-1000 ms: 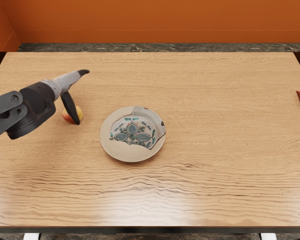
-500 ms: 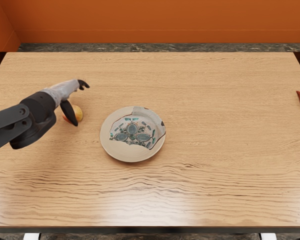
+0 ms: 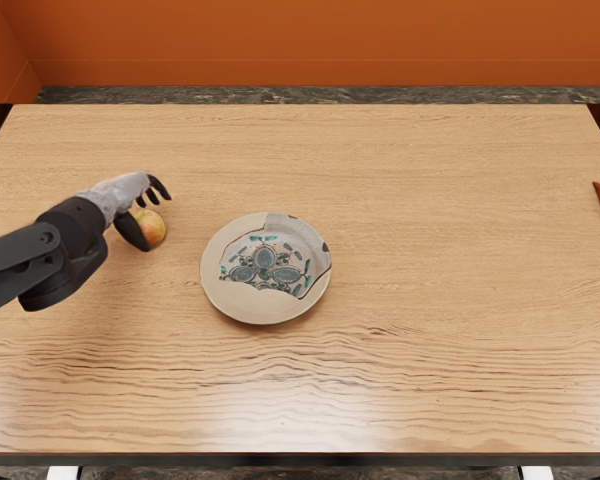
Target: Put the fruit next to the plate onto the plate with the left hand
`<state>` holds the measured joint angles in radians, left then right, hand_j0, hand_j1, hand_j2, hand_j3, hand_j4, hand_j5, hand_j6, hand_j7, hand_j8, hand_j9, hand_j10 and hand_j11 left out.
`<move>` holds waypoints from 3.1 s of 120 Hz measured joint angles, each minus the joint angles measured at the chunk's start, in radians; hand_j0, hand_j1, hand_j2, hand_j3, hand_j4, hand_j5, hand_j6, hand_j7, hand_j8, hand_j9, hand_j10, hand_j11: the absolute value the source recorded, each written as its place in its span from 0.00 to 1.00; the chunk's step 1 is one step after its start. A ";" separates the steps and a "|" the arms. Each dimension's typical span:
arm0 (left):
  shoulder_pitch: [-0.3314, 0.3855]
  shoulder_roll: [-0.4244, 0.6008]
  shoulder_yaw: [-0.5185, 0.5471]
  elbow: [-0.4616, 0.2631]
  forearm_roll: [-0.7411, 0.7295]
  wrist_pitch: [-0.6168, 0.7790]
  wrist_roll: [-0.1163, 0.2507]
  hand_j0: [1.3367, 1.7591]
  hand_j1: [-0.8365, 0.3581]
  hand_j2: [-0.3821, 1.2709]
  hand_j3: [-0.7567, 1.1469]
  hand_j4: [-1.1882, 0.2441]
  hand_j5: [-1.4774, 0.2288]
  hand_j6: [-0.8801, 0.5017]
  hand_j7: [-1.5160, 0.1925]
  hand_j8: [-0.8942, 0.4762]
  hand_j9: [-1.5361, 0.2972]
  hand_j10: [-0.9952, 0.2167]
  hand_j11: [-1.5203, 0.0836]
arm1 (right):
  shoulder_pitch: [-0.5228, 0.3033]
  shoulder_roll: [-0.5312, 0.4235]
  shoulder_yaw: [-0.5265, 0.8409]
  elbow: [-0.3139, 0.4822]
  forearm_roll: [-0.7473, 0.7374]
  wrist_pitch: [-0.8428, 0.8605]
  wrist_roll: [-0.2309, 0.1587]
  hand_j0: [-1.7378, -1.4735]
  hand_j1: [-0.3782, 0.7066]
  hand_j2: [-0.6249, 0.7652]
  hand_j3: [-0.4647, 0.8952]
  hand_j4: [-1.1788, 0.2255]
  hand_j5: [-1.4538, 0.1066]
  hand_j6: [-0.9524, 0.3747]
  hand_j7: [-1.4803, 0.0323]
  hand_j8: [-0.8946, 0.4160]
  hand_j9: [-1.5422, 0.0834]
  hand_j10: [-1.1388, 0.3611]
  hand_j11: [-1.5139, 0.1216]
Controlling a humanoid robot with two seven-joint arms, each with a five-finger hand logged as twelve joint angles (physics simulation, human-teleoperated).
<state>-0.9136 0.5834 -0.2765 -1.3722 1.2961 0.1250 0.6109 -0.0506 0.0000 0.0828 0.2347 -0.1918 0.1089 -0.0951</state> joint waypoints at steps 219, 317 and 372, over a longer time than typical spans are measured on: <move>-0.067 0.065 -0.196 0.010 -0.540 -0.002 0.000 0.76 0.43 0.55 0.40 0.36 0.33 0.30 0.36 0.29 0.35 0.25 0.39 | 0.000 0.000 -0.001 0.000 0.000 0.000 0.000 0.30 0.05 0.45 0.34 0.83 0.92 0.70 0.96 0.67 0.93 0.75 0.91; -0.045 -0.112 -0.247 0.008 -0.689 -0.273 0.000 0.76 0.41 0.57 0.40 0.36 0.32 0.30 0.36 0.30 0.35 0.26 0.39 | 0.000 0.000 -0.001 0.000 0.000 0.000 0.000 0.30 0.05 0.45 0.34 0.83 0.92 0.70 0.96 0.67 0.93 0.75 0.91; -0.048 0.027 -0.314 0.009 -0.797 -0.527 0.000 0.76 0.84 0.30 0.40 0.71 0.73 0.54 0.76 0.55 0.71 0.68 0.81 | 0.000 0.000 -0.001 0.000 0.000 0.000 0.000 0.30 0.05 0.45 0.34 0.83 0.92 0.70 0.96 0.67 0.93 0.75 0.91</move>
<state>-0.9616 0.6104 -0.5903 -1.3636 0.4991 -0.4018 0.6109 -0.0506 0.0000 0.0815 0.2347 -0.1919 0.1090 -0.0951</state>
